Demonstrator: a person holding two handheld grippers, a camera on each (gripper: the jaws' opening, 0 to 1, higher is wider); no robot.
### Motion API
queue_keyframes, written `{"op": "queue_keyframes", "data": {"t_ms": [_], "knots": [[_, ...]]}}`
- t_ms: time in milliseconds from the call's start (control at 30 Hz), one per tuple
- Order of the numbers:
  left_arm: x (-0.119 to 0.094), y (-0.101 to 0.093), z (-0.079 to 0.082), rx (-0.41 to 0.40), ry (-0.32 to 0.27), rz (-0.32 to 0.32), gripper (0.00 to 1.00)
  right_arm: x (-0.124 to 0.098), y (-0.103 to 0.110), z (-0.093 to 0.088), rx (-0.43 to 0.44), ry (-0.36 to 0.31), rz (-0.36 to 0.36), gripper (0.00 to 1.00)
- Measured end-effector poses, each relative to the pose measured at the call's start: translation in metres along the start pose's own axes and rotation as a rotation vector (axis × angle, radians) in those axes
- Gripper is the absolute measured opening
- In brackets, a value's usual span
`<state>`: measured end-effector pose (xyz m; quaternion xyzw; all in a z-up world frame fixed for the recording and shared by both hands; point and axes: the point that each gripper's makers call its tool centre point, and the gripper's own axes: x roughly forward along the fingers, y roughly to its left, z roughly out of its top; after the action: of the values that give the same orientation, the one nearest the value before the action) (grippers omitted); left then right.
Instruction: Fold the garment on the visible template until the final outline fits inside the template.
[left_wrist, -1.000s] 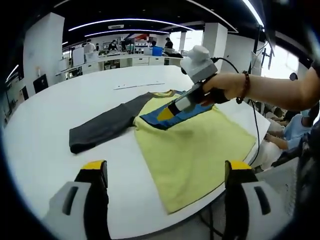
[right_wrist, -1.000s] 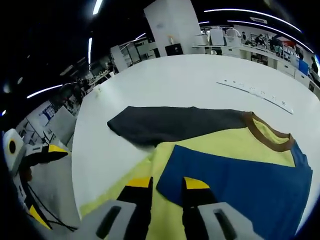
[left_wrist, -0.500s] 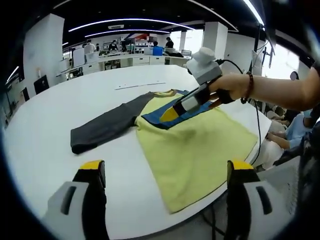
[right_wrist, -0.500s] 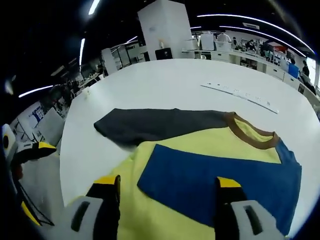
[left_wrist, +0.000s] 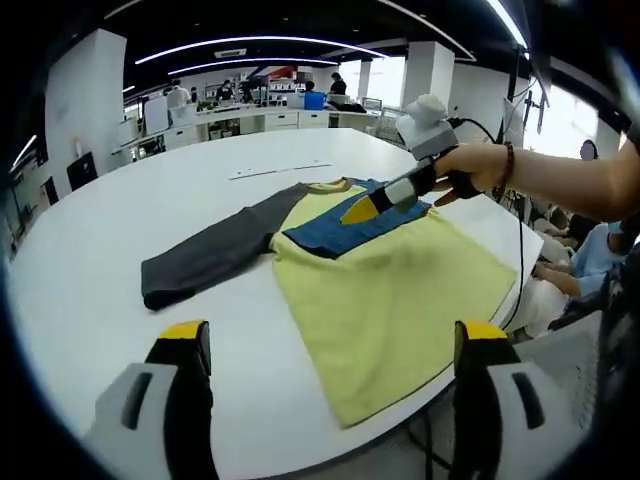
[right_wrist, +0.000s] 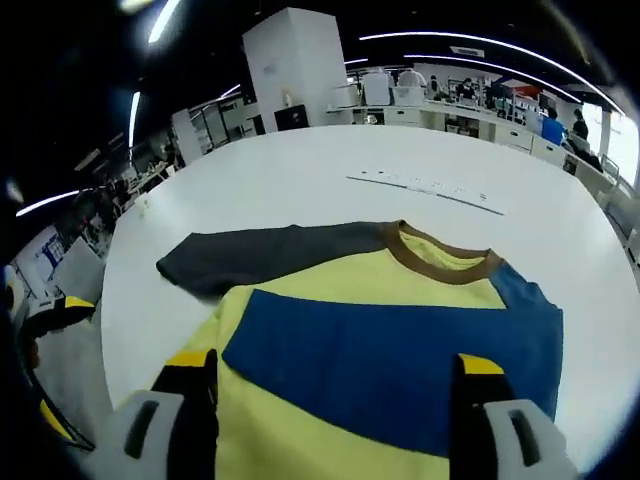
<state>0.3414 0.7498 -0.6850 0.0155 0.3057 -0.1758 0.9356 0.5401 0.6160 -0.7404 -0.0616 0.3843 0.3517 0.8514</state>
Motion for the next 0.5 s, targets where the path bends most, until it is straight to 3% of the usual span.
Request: {"op": "queue_keyframes", "data": {"t_ms": [500], "knots": [[0.001,-0.001,0.0,0.01,0.008,-0.003,0.99,-0.031,-0.072,-0.02,0.112,-0.006,-0.129,0.95]]}}
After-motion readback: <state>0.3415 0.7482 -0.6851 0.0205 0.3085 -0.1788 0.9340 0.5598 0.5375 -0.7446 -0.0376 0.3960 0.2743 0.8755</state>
